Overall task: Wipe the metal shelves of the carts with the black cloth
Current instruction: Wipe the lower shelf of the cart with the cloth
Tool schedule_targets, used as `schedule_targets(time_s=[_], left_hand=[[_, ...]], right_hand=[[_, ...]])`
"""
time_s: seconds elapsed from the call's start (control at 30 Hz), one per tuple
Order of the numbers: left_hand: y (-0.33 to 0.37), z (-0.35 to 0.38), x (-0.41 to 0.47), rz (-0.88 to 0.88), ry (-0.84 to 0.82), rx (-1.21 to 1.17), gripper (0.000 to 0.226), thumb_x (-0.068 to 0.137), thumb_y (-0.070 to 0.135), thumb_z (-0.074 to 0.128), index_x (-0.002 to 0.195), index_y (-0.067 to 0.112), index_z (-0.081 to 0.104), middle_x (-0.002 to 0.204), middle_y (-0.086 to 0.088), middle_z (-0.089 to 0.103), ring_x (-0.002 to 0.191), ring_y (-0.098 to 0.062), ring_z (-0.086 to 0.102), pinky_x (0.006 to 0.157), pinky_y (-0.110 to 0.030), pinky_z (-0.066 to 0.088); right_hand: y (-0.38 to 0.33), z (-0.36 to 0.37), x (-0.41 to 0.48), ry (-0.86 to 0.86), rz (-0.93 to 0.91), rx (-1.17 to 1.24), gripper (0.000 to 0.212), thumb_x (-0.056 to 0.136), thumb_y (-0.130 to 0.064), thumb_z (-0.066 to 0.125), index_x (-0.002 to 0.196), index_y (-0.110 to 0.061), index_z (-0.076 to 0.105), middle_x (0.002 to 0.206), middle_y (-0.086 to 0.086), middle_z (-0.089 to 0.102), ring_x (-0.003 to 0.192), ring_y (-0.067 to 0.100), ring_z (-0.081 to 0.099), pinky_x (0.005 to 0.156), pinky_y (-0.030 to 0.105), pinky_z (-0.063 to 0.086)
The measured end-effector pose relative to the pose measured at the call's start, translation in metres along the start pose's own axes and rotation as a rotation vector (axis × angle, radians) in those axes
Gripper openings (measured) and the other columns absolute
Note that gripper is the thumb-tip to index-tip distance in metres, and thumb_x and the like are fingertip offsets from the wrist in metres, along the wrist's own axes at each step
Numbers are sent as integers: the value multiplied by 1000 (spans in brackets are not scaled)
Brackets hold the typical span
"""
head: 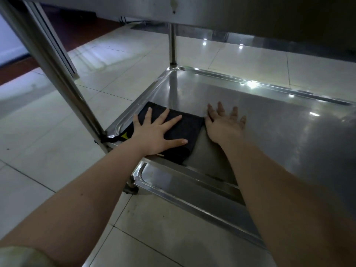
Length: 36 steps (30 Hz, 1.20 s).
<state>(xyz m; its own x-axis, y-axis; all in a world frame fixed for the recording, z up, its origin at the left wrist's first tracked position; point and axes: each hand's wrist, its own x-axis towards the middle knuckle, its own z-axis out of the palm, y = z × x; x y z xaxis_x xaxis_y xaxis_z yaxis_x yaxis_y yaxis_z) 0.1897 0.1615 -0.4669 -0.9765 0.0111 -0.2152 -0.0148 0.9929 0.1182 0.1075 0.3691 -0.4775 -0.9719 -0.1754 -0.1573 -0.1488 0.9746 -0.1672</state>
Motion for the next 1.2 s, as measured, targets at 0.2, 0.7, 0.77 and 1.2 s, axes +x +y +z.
schedule_targets(time_s=[0.2, 0.7, 0.77, 1.2], left_hand=[[4, 3, -22, -71, -44, 7, 93, 68, 95, 22, 147, 60, -12, 163, 9, -19, 148, -36, -22, 111, -68, -14], [-38, -8, 43, 58, 31, 5, 96, 60, 100, 19, 145, 64, -5, 165, 10, -12, 149, -31, -18, 113, -64, -16], [-30, -14, 71, 48, 32, 23, 95, 63, 98, 21, 147, 62, -4, 165, 10, -10, 150, -32, -17, 113, -65, -14], [2, -42, 191, 42, 74, 40, 93, 69, 97, 24, 150, 58, 2, 166, 7, -2, 151, -35, -10, 114, -67, -7]], right_hand=[[3, 4, 1, 8, 7, 2, 55, 102, -56, 11, 155, -45, -1, 165, -10, -8, 150, 37, -9, 117, 62, -5], [3, 8, -2, -9, -24, -46, 58, 100, -60, 9, 154, -44, -5, 165, -9, -12, 150, 34, -12, 118, 58, -8], [3, 9, -2, -3, -17, -60, 58, 100, -60, 9, 154, -44, -5, 165, -9, -12, 150, 34, -11, 118, 58, -6], [1, 11, 5, 50, 2, -96, 58, 101, -58, 9, 155, -43, -6, 165, -7, -10, 151, 35, -10, 118, 60, -5]])
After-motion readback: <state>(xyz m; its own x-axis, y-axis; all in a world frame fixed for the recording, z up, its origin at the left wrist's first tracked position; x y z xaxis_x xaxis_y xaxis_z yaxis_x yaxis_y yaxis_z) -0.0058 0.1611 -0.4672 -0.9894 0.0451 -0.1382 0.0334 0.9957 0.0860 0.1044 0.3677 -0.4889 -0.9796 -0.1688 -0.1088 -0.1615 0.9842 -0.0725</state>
